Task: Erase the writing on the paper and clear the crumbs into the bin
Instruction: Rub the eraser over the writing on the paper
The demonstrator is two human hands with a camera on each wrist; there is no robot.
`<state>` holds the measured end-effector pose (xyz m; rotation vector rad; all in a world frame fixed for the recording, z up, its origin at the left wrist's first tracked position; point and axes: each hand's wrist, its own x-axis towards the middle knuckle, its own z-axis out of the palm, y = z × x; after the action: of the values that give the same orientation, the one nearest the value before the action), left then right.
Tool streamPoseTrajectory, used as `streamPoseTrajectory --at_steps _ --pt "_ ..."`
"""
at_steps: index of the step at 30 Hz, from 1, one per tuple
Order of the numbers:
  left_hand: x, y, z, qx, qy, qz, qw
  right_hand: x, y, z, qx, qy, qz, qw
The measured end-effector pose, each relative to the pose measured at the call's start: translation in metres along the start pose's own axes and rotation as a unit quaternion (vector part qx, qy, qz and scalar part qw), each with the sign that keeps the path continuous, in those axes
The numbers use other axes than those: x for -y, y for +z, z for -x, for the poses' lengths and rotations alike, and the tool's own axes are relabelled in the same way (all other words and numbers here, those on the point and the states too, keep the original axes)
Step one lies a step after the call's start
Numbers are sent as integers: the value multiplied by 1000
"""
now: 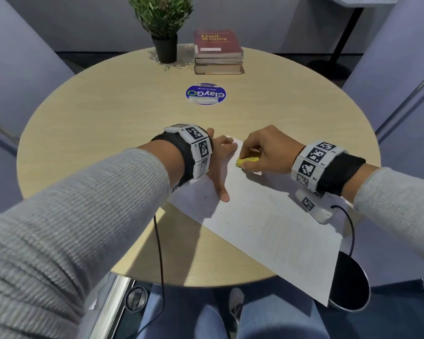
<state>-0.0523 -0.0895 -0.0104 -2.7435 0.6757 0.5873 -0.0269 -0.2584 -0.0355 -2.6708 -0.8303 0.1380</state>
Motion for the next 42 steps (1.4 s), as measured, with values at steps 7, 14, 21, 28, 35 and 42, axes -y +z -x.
streamPoseTrajectory --at_steps 7,14,21,28,35,42 --pt "4 1 -5 23 0 -26 999 -7 -3 -1 -15 38 14 999" --pt "4 2 -4 20 1 -18 1000 -13 -7 -2 -35 53 11 998" --pt "3 1 -3 25 -1 -23 999 -7 -7 2 -9 23 -17 1000" --pt "2 1 -2 20 -1 -20 1000 11 4 11 22 -32 -15 999" --pt "-3 -1 1 15 -13 -92 996 -3 3 -2 -26 67 39 997" --pt "2 5 16 46 -13 -58 997 1 2 -1 -17 76 48 996"
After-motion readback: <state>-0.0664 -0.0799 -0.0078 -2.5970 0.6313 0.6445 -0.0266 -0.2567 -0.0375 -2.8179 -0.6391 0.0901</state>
